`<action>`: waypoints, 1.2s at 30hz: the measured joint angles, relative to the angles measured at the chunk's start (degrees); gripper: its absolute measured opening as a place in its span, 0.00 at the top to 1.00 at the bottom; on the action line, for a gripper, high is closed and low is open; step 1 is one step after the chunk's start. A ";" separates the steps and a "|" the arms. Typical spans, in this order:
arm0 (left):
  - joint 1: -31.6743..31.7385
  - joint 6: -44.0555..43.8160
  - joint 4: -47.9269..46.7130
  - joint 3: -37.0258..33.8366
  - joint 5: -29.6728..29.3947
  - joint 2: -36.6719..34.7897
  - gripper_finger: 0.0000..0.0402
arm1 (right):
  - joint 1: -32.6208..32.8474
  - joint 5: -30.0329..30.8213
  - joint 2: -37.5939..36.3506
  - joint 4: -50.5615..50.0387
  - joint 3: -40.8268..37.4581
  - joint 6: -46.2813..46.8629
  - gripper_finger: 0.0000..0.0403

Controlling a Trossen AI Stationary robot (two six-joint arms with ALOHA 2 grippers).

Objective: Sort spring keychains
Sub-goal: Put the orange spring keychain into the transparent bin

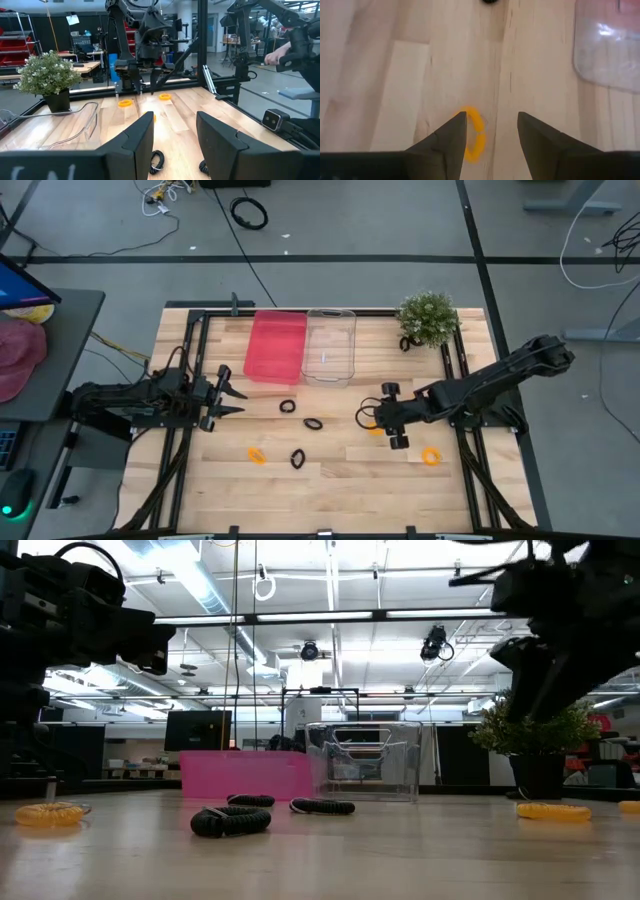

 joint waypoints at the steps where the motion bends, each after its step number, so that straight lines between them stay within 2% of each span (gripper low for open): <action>1: 0.00 -0.01 0.03 0.00 0.00 0.00 0.62 | -0.15 -0.04 0.00 0.76 -0.87 0.22 0.55; 8: -0.02 -0.01 0.19 0.00 -0.02 0.00 0.62 | -2.42 -0.48 0.04 6.80 -8.93 1.00 0.55; 16: 0.00 -0.01 0.27 0.00 -0.09 0.00 0.62 | -7.05 -9.05 0.04 22.71 -17.99 -2.39 0.55; 23: -0.01 0.01 0.31 0.02 -0.11 0.00 0.62 | -9.08 -11.25 -0.04 24.98 -22.16 0.85 0.55; 27: -0.02 -0.01 0.32 0.02 -0.13 0.00 0.62 | -9.82 -10.81 -0.07 24.66 -22.74 -2.00 0.55; 31: 0.00 0.01 0.34 0.02 -0.15 0.00 0.62 | -10.84 -6.10 -0.09 23.15 -22.85 -3.55 0.55; 36: -0.02 0.01 0.36 0.02 -0.15 0.00 0.62 | -12.54 -4.08 -0.07 22.24 -22.90 -3.66 0.55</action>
